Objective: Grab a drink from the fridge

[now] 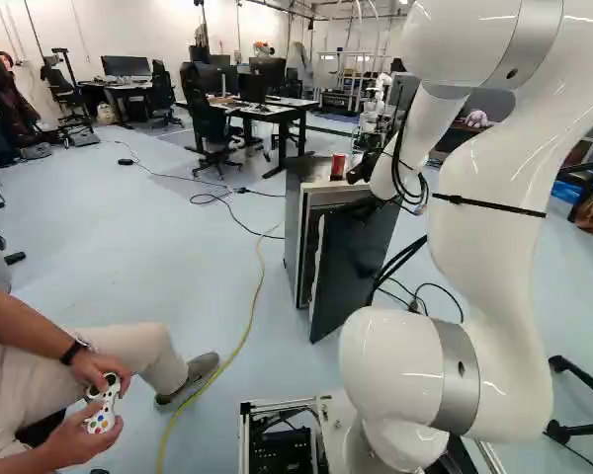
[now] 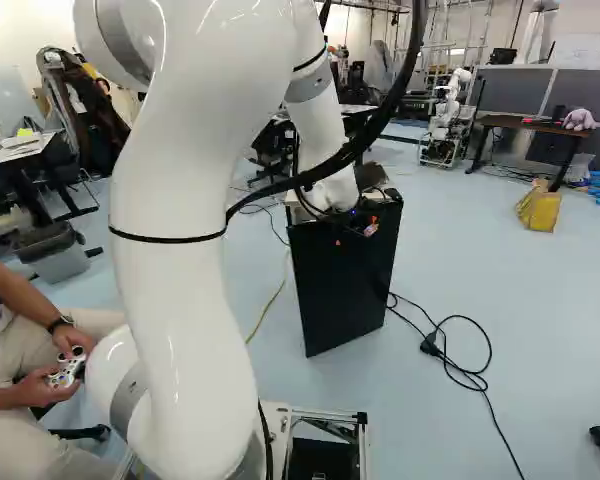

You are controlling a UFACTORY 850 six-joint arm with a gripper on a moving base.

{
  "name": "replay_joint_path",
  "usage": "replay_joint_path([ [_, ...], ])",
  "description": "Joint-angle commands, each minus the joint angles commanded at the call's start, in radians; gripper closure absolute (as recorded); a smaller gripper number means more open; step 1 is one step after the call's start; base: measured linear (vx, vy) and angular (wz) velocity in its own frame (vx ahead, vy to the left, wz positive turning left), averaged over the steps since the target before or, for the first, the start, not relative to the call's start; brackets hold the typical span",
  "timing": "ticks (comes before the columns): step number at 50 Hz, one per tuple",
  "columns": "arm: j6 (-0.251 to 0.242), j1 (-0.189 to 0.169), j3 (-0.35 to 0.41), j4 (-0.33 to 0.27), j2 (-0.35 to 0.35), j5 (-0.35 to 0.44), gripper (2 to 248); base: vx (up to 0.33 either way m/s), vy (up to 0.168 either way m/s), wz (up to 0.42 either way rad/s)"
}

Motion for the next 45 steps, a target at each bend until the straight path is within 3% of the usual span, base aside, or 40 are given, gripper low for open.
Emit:
replay_joint_path([
  [45,0.000,0.041,-0.052,0.000,-0.039,0.000,3,0.000,0.000,0.000],
])
